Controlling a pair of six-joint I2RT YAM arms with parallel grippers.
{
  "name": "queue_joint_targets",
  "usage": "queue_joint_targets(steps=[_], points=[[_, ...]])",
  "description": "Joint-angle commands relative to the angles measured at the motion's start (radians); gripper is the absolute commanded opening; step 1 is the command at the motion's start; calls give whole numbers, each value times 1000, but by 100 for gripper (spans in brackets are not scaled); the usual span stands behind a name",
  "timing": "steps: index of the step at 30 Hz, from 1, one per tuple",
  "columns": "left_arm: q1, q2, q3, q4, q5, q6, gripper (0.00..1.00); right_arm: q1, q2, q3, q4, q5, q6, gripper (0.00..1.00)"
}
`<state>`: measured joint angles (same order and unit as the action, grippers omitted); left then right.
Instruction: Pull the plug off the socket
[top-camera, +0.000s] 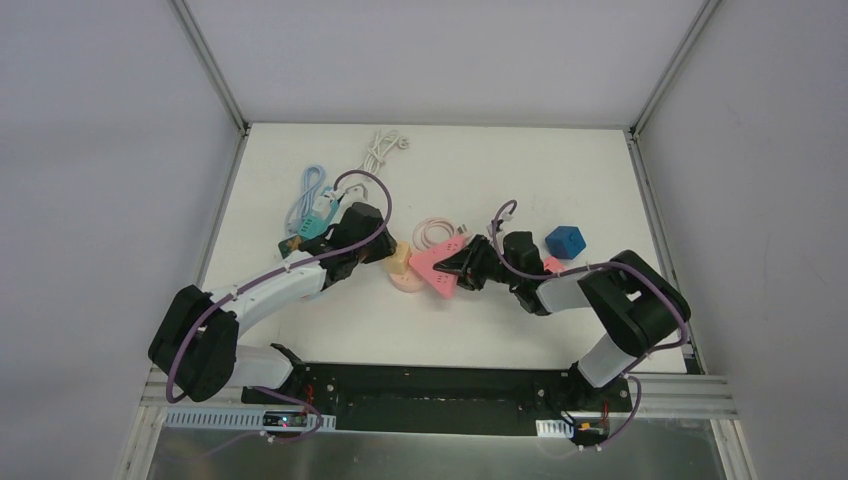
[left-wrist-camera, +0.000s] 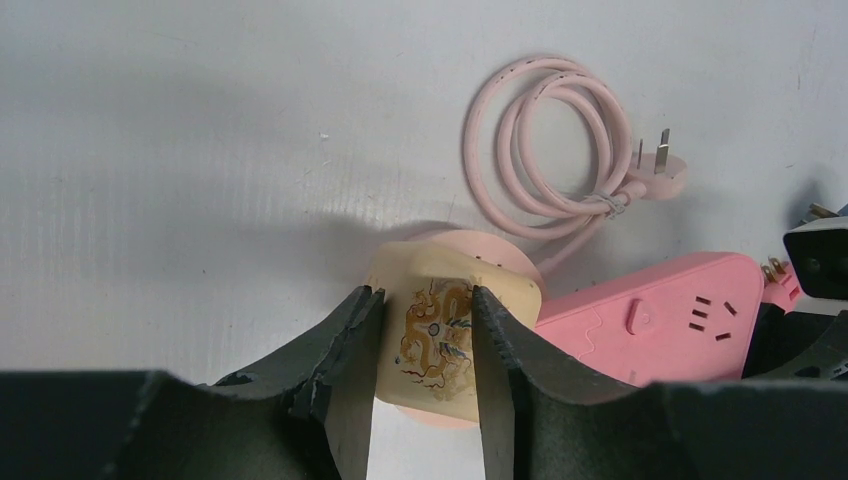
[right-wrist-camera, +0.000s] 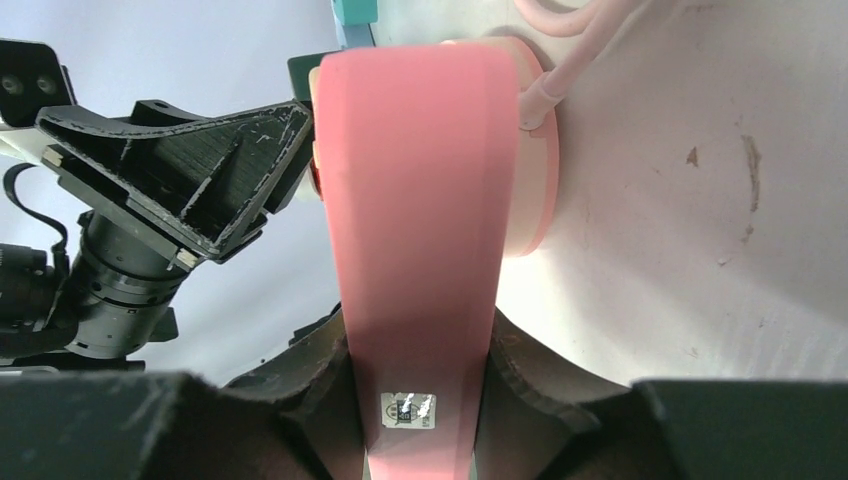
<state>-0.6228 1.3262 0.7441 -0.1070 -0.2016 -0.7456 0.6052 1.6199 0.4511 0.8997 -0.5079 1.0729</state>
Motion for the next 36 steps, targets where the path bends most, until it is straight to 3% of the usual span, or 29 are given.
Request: queue_joint_targets(steps=[1,5,8,10,15,17,26,31,36], points=[[-51,115,-134,-388,100,41,36,44,-10,39,305,-65,43,0],[-52,113,-141,-379,99,37,36,68,-74,23,220,-39,-135,0],[-54,113,-144,-371,103,32,35,71,-86,7,200,-11,-160,0],[-55,116,-143,-371,102,34,35,59,-58,1,212,6,-81,0],[-61,107,-155,-371,114,32,35,1,53,-41,424,11,239,0],[-64,96,-163,-370,124,31,35,-8,81,-38,490,-7,287,0],[-72,90,-175,-366,130,25,35,22,50,-12,471,-87,-15,0],[-75,102,-174,-365,127,23,34,26,51,-58,668,-117,-36,0],[-75,100,-172,-370,117,25,34,18,68,-64,692,-94,9,0]])
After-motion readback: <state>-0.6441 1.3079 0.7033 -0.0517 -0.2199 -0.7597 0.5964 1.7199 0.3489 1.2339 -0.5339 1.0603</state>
